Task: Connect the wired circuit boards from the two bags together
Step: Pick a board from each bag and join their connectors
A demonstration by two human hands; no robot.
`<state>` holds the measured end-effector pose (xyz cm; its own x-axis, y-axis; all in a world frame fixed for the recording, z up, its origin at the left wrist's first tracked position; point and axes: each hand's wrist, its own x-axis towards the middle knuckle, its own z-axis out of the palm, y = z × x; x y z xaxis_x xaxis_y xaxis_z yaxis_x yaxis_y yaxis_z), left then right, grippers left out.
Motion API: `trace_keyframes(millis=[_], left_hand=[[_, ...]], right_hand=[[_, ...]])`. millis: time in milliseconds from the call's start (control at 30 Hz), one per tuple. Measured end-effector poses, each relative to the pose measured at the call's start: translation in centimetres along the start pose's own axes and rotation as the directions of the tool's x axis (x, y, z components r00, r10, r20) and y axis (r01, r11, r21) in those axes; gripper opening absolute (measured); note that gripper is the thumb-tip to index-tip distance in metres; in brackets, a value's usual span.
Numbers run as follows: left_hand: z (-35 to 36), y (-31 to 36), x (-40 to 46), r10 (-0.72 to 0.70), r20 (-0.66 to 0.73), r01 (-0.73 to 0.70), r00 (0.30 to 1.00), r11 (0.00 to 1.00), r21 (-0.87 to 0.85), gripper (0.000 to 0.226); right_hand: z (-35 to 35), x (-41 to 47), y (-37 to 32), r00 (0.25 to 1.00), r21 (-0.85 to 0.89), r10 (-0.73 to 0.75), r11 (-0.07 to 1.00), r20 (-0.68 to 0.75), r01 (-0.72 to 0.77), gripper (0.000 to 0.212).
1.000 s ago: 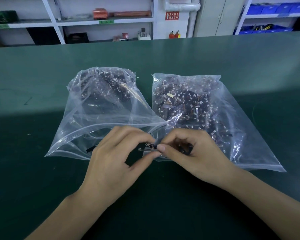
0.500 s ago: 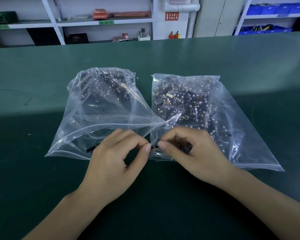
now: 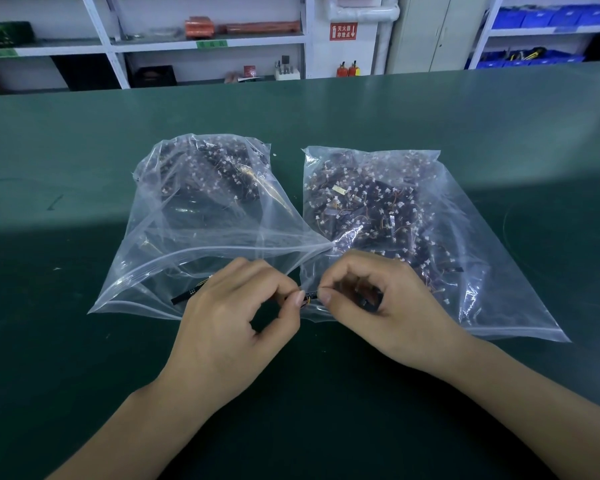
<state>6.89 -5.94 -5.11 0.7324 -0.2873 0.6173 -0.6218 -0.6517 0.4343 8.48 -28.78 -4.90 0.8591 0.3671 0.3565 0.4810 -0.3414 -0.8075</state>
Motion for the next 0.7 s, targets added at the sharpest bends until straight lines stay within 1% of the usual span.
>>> trace_keyframes(millis=[200,333,467,567,600,667,700], left_hand=[[0.0,0.0,0.0,0.008,0.008,-0.008,1.000,1.000,0.014,0.021],[-0.1,-0.1,0.0,0.001,0.008,-0.001,1.000,1.000,0.009,0.021],[0.0,0.0,0.0,0.013,0.002,-0.013,1.000,1.000,0.022,0.020],[0.0,-0.1,-0.1,-0.012,-0.008,0.012,1.000,1.000,0.017,0.017],[-0.1,-0.1,-0.1,-0.024,-0.017,0.025,1.000,1.000,0.013,0.014],[-0.3,-0.2,-0.1,-0.042,-0.032,0.043,0.999,0.999,0.003,0.009],[-0.4,-0.2,0.0,-0.045,-0.033,0.045,0.998,0.999,0.004,0.009]], right_hand=[[0.1,0.0,-0.1,1.000,-0.030,-0.014,0.999,0.011,0.014,0.011],[0.0,0.0,-0.2,1.000,-0.016,-0.018,1.000,0.002,0.018,0.008],[0.1,0.1,-0.4,0.999,-0.051,-0.030,0.998,0.015,0.030,0.009],[-0.3,0.2,-0.5,0.998,-0.104,-0.054,0.993,0.016,0.055,0.009],[-0.6,0.2,-0.5,0.997,-0.161,-0.065,0.985,0.033,0.070,0.014],[-1.1,0.3,-0.3,0.993,-0.290,-0.073,0.952,0.097,0.098,0.030],[-1.3,0.4,-0.2,0.990,-0.323,-0.067,0.941,0.121,0.103,0.035]])
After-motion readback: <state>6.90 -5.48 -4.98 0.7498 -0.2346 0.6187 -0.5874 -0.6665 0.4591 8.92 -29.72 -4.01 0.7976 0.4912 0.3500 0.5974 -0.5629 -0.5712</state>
